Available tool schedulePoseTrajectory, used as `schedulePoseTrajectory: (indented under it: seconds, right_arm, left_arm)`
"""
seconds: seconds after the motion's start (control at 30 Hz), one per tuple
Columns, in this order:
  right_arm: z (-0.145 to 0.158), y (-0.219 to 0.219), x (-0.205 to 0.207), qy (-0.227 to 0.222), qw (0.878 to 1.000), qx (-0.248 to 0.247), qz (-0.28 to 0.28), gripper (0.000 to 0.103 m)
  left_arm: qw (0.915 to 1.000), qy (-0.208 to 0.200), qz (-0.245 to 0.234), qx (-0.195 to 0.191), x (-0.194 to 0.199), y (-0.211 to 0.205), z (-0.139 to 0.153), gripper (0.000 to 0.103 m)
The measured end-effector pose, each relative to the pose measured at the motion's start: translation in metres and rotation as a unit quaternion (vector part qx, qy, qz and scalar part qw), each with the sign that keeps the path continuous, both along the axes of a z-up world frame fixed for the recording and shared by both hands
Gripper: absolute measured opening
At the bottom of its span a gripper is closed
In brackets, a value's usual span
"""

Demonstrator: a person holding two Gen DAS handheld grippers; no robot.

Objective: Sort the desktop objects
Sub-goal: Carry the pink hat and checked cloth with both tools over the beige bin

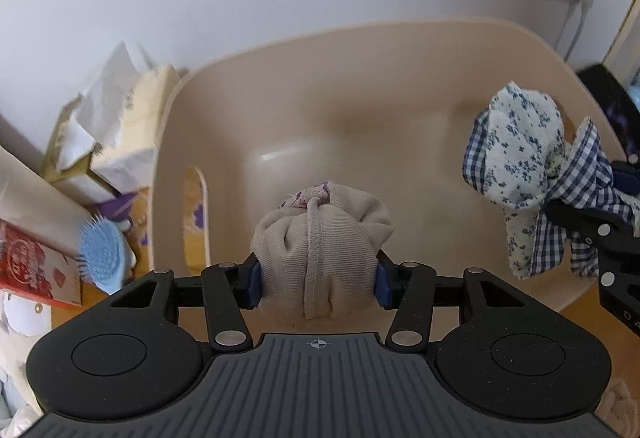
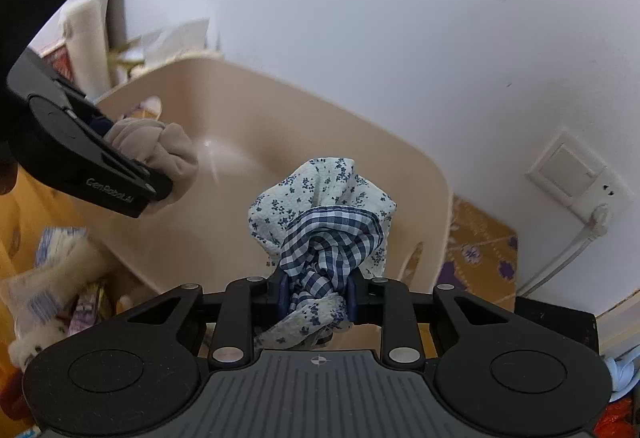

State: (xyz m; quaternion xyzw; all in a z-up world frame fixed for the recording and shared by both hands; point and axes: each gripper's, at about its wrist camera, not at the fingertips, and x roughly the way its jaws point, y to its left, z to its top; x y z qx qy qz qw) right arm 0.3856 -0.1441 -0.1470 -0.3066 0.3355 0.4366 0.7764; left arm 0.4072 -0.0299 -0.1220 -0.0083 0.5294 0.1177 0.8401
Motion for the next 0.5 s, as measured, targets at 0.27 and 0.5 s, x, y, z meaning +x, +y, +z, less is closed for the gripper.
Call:
schedulePoseTrajectory:
  seconds: [0.27,0.5]
  right_arm:
    - [0.001,0.003,-0.006,0.002,1.000,-0.001,-0.009,0.050]
    - [0.017,-0.003,-0.015,-0.010,1.000,0.013,-0.021,0.074]
  left_arm:
    - [0.9999,0.007,-0.005,0.005,-0.007,-0.002,-0.002,0.071]
    - [0.9997,-0.023,0.000,0.005,-0.019,-0.004,0.020,0.082]
